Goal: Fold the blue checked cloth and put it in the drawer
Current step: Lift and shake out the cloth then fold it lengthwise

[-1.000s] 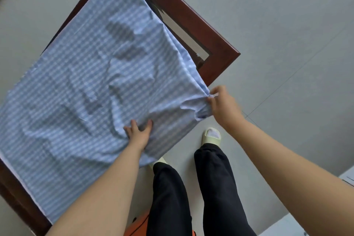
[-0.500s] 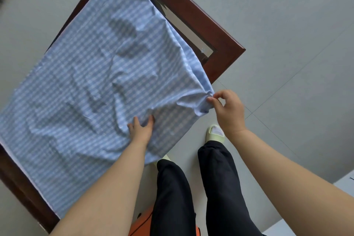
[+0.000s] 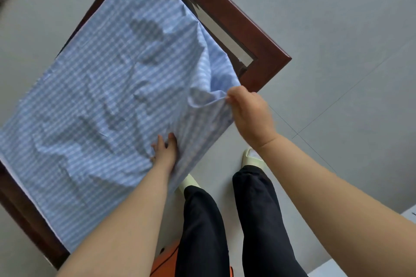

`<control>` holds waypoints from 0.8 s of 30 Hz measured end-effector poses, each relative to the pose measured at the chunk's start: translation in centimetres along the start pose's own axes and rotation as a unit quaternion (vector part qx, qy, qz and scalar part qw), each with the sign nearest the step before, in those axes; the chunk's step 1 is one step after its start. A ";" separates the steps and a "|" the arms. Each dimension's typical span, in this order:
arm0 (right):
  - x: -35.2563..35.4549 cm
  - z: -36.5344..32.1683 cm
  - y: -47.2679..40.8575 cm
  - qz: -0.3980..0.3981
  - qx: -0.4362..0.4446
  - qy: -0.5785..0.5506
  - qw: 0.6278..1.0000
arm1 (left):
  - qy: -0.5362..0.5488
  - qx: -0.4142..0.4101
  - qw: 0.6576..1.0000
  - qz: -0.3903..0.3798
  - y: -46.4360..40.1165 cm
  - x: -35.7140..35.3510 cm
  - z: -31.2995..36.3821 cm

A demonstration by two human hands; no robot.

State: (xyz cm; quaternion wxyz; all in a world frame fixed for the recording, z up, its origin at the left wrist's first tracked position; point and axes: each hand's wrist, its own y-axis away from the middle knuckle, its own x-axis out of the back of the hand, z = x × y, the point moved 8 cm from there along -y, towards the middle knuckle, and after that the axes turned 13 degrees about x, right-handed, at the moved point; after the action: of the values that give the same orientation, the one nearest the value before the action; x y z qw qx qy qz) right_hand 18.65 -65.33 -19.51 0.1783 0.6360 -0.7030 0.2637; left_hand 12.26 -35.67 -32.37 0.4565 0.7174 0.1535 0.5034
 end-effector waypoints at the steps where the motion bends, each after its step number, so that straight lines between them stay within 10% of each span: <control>1: -0.1 1.9 1.3 -0.003 -0.067 -0.030 0.997 | -0.013 0.001 1.000 -0.013 -0.1 -0.1 -0.1; 6: -0.5 6.4 5.8 -0.022 -0.252 -0.113 0.961 | -0.023 -0.003 0.997 -0.070 -0.5 -0.6 -1.0; 11: 0.6 5.9 6.1 -0.036 -0.235 -0.140 0.961 | -0.039 -0.001 0.994 -0.102 -0.6 -0.6 -1.2; 15: 0.6 10.1 8.4 -0.219 -0.311 0.058 0.923 | -0.102 0.013 0.989 -0.108 -0.5 -0.1 -0.9; 24: -4.4 9.0 -0.2 -0.198 -0.391 -0.092 0.894 | -0.228 -0.169 0.948 0.142 3.3 5.3 9.2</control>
State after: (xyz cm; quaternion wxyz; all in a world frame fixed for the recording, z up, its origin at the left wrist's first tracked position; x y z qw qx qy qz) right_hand 20.18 -67.23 -29.25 0.3957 0.6622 -0.6224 -0.1324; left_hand 21.74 -38.40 -27.31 0.5176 0.7399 -0.1449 0.4044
